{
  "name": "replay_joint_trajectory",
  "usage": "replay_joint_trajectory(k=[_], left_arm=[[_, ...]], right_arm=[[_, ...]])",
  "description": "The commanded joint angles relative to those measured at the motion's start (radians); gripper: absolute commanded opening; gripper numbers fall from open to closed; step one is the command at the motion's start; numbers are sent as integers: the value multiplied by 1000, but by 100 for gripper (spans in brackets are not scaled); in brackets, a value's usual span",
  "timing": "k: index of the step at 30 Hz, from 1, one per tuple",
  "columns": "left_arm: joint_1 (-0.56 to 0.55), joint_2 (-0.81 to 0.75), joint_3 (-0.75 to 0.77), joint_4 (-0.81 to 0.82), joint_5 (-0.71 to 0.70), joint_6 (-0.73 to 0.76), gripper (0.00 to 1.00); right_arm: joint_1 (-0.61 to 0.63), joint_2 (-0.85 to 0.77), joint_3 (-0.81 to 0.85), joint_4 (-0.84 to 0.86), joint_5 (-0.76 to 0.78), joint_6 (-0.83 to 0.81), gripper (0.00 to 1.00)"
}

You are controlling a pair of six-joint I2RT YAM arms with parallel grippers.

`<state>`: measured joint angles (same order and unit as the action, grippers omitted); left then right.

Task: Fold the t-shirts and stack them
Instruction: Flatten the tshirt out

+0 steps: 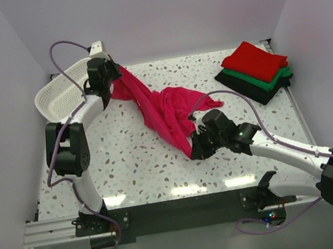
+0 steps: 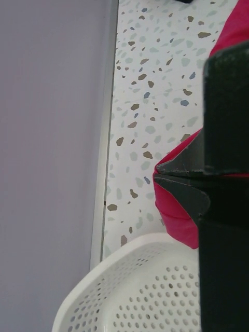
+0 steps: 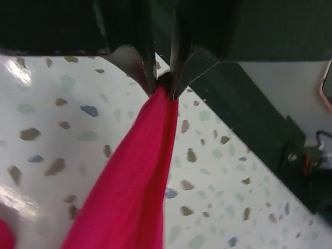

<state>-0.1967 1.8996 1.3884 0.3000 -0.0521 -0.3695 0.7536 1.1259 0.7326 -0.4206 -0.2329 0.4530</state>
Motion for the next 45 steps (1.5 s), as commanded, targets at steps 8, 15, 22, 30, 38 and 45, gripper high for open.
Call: replay_joint_trajectory(k=[8, 15, 22, 30, 38, 45], left_arm=[[8, -43, 51, 36, 80, 8, 57], [-30, -224, -238, 36, 69, -14, 63], [-46, -319, -569, 119, 81, -69, 63], [-89, -327, -759, 197, 130, -115, 62], [-109, -278, -732, 139, 78, -101, 62], [-110, -183, -709, 191, 135, -112, 62]], right_arm=[[6, 52, 105, 138, 88, -79, 78], [-236, 307, 237, 243, 202, -27, 78], [-376, 521, 390, 227, 342, -79, 75], [-457, 630, 479, 227, 420, -114, 72], [-487, 729, 534, 240, 400, -120, 70], [-496, 787, 574, 229, 386, -125, 57]])
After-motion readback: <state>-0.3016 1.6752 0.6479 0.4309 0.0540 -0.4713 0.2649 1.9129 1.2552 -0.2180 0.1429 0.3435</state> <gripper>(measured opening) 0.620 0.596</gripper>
